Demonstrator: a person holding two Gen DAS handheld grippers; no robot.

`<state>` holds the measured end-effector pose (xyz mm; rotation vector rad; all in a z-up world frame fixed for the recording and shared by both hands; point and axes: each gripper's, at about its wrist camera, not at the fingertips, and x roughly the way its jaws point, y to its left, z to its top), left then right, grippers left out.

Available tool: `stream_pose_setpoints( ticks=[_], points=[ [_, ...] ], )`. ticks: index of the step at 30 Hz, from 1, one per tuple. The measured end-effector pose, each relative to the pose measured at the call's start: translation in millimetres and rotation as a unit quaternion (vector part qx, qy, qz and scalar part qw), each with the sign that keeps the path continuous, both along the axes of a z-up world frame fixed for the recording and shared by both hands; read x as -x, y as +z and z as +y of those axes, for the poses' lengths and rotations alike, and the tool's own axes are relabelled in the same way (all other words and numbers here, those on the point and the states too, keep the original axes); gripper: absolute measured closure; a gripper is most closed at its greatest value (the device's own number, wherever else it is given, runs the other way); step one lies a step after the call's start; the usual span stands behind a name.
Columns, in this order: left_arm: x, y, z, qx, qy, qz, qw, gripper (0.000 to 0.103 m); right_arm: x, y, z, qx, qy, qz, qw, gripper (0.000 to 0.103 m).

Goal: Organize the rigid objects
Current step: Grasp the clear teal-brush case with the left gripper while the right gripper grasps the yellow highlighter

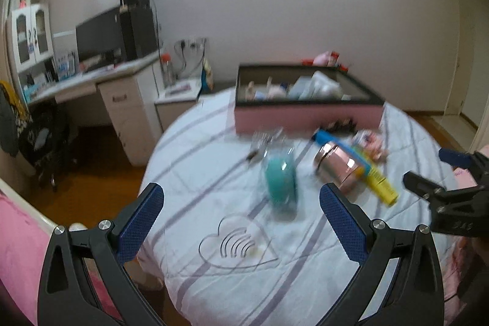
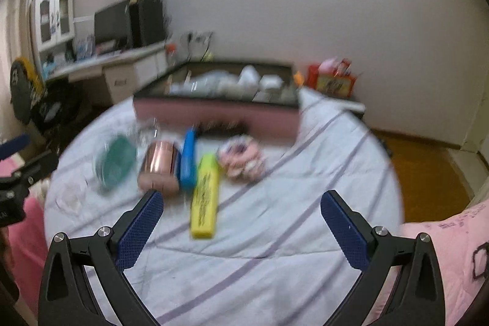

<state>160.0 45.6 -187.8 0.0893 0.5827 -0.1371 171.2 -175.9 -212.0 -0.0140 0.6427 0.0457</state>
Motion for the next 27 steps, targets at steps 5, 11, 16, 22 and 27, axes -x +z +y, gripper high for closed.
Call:
stream_pose_setpoints(
  ticks=[5, 11, 16, 22, 27],
  points=[
    [-13, -15, 2, 0.009, -0.006, 0.025, 0.9996, 0.000, -28, -25, 8, -0.011, 0.022, 0.049, 0.999, 0.012],
    [-39, -23, -9, 0.018, -0.011, 0.052, 0.9984, 0.000, -46, -35, 17, 0.002, 0.059, 0.083, 0.995, 0.070],
    [-63, -30, -20, 0.031, -0.023, 0.082, 0.9959, 0.000, -36, -33, 0, -0.007, 0.063, 0.085, 0.994, 0.076],
    [-87, -41, -39, 0.024, -0.034, 0.108, 0.9932, 0.007, -26, -30, -21, -0.020, 0.047, 0.088, 0.995, 0.076],
    [-94, -54, -49, 0.003, -0.044, 0.127, 0.9910, 0.051, -41, -30, -18, -0.016, 0.052, 0.088, 0.995, 0.074]
  ],
)
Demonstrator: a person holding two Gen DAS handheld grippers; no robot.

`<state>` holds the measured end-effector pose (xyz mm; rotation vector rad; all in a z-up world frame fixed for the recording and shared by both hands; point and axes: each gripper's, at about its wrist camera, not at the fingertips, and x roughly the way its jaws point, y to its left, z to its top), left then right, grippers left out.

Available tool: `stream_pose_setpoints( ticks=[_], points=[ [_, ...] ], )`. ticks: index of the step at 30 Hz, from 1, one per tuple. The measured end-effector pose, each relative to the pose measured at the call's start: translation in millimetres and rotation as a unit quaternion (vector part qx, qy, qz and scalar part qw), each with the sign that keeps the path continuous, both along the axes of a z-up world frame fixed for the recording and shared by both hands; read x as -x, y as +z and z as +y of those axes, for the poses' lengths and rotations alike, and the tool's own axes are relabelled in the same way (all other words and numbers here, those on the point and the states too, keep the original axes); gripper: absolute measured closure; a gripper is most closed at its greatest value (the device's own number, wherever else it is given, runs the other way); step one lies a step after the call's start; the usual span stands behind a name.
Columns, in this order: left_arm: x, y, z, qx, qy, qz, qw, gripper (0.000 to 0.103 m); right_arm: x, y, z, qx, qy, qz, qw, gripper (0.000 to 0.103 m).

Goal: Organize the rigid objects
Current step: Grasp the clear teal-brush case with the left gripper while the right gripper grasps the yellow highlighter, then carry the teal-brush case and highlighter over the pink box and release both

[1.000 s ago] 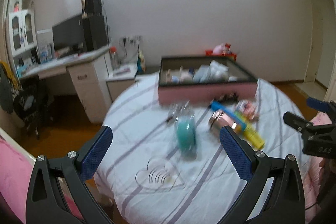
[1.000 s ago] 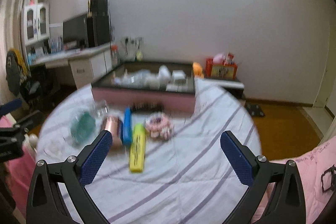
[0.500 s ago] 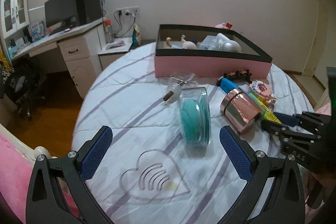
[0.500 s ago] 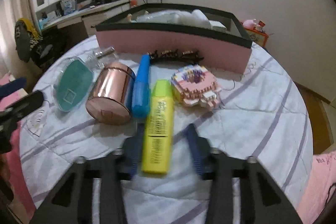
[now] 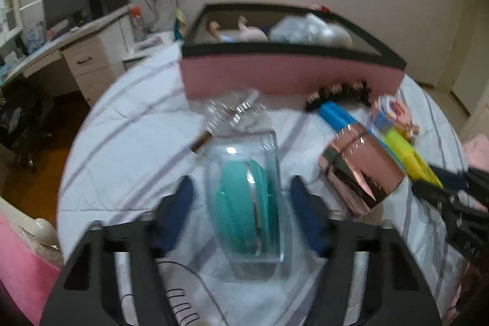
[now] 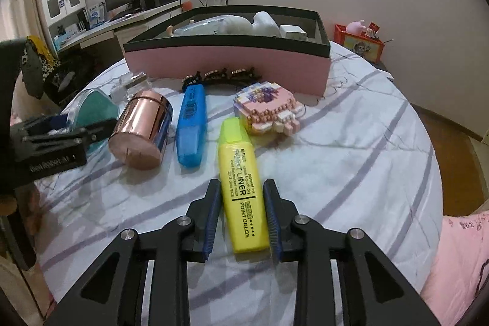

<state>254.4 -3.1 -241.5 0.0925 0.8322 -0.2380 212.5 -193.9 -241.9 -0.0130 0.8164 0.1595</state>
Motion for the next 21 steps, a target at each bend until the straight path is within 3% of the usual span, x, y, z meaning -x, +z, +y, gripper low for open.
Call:
stream_pose_setpoints(
  ticks=[3, 9, 17, 21],
  points=[
    [1, 1, -2, -0.007, -0.004, -0.005, 1.0000, 0.066, -7, -2, 4, 0.010, 0.000, -0.001, 1.000, 0.072],
    [4, 2, -3, -0.016, -0.004, -0.011, 0.9998, 0.066, -10, -3, 6, 0.021, 0.003, -0.005, 1.000, 0.071],
    [20, 12, 6, 0.002, -0.009, -0.013, 0.9999, 0.066, 0, 3, -8, -0.042, 0.008, -0.019, 0.999, 0.076],
    [30, 22, 14, 0.011, -0.005, -0.026, 0.9996, 0.066, 7, 12, -10, -0.049, 0.005, -0.032, 0.998, 0.076]
  ],
)
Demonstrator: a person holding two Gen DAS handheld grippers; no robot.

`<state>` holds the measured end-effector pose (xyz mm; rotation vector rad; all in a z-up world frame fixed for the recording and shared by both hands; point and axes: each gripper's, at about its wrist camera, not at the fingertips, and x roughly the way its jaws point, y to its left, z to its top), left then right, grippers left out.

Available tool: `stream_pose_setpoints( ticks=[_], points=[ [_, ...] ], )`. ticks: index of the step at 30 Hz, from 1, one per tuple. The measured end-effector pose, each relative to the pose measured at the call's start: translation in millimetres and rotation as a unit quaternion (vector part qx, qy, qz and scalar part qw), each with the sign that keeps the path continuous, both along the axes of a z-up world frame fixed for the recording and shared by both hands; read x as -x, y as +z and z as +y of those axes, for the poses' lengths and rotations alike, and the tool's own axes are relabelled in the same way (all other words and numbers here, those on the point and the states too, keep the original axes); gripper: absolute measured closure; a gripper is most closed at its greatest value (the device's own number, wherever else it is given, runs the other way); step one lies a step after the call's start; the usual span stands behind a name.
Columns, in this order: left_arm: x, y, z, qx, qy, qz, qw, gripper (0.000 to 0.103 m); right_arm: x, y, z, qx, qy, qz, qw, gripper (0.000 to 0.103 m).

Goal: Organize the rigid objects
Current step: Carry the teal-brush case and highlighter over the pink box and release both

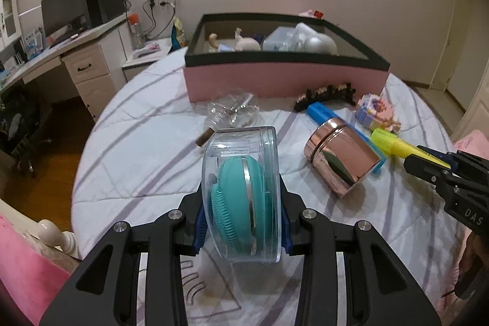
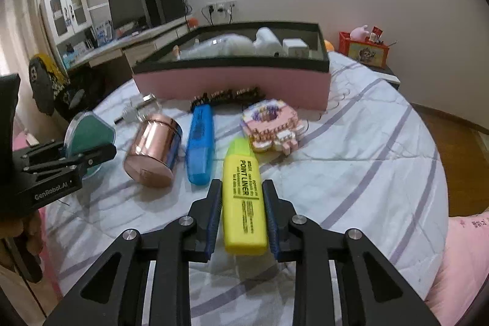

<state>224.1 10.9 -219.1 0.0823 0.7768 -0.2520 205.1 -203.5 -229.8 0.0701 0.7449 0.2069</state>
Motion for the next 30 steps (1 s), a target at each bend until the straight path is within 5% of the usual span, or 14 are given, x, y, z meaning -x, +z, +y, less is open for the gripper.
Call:
stream_pose_setpoints(
  ticks=[9, 30],
  points=[
    [15, 29, 11, 0.041, -0.008, -0.031, 0.9986, 0.066, 7, 22, -1, -0.018, 0.008, -0.034, 0.999, 0.077],
    [-21, 86, -26, 0.046, -0.065, -0.079, 0.9937, 0.066, -23, 70, 0, -0.007, 0.023, -0.086, 0.996, 0.077]
  ],
)
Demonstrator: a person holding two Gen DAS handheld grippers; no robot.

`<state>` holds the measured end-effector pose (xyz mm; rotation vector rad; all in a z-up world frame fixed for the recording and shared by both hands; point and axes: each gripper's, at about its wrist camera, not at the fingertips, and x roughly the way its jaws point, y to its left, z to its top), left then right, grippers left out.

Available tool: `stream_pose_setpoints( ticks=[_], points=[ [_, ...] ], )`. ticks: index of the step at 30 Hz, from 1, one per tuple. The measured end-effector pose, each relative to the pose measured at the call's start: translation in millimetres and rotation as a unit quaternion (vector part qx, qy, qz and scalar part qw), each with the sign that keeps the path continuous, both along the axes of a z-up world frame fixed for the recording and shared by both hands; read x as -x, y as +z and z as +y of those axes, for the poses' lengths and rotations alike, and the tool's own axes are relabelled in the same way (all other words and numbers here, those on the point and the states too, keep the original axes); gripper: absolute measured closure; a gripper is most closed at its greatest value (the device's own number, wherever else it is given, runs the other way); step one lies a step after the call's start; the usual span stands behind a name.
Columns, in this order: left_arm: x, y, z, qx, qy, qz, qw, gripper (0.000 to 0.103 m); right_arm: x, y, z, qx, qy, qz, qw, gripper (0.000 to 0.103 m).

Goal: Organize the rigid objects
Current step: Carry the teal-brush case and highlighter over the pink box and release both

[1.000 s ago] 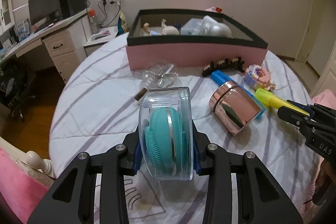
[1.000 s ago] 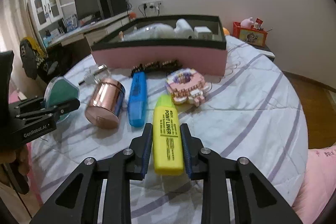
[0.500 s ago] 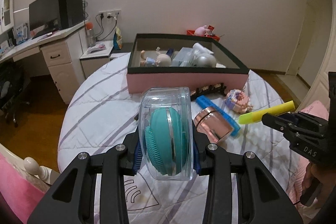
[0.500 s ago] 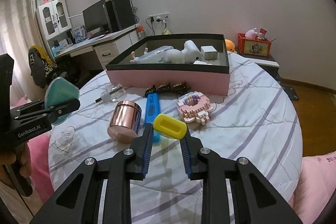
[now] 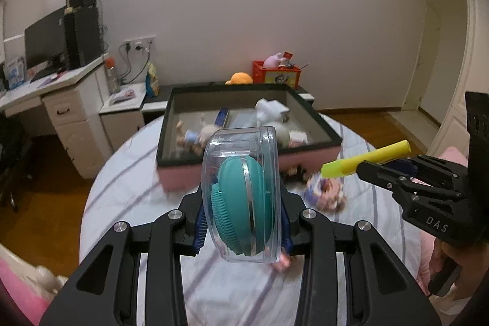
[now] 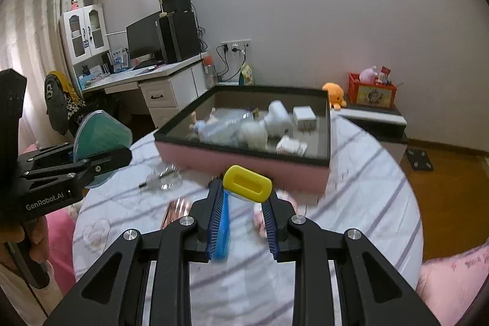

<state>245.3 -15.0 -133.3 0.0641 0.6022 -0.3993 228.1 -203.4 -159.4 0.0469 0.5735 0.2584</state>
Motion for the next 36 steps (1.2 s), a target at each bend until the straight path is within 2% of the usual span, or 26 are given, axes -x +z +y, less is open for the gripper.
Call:
stream_pose_setpoints(
  ticks=[8, 16, 20, 23, 24, 26, 27, 28, 30, 31, 32, 36],
  points=[
    [-75, 15, -23, -0.012, -0.010, 0.001, 0.9999, 0.066, -57, 13, -4, 0.018, -0.003, -0.008, 1.000, 0.077],
    [-163, -17, -33, -0.052, 0.004, 0.061, 0.9968, 0.066, -129, -8, -20, 0.051, -0.034, 0.023, 0.998, 0.077],
    [-190, -35, -33, -0.057, 0.010, 0.090, 0.9943, 0.066, -155, -21, -22, 0.078, -0.049, 0.039, 0.995, 0.077],
    [-196, -44, -32, -0.063, 0.019, 0.096, 0.9933, 0.065, -162, -26, -20, 0.093, -0.049, 0.039, 0.994, 0.077],
    [-196, -44, -30, -0.054, 0.022, 0.093, 0.9940, 0.062, -164, -29, -19, 0.099, -0.049, 0.043, 0.993, 0.077],
    [-195, -42, -28, -0.051, 0.031, 0.085, 0.9946, 0.045, -166, -33, -20, 0.102, -0.054, 0.047, 0.992, 0.077],
    [-193, -41, -27, -0.050, 0.034, 0.079, 0.9950, 0.031, -165, -35, -21, 0.099, -0.055, 0.049, 0.992, 0.077],
    [-189, -38, -26, -0.048, 0.034, 0.070, 0.9958, 0.026, -164, -36, -21, 0.097, -0.056, 0.051, 0.992, 0.076],
    [-181, -34, -23, -0.042, 0.030, 0.066, 0.9965, 0.023, -158, -33, -23, 0.091, -0.063, 0.047, 0.993, 0.063],
    [-175, -30, -20, -0.037, 0.033, 0.062, 0.9968, 0.016, -154, -29, -23, 0.087, -0.064, 0.041, 0.993, 0.046],
    [-168, -27, -18, -0.032, 0.036, 0.056, 0.9972, 0.015, -152, -27, -23, 0.083, -0.063, 0.038, 0.994, 0.035],
    [-132, -7, -7, -0.017, 0.042, 0.027, 0.9986, 0.010, -127, -10, -21, 0.061, -0.061, 0.025, 0.996, 0.033]
  ],
)
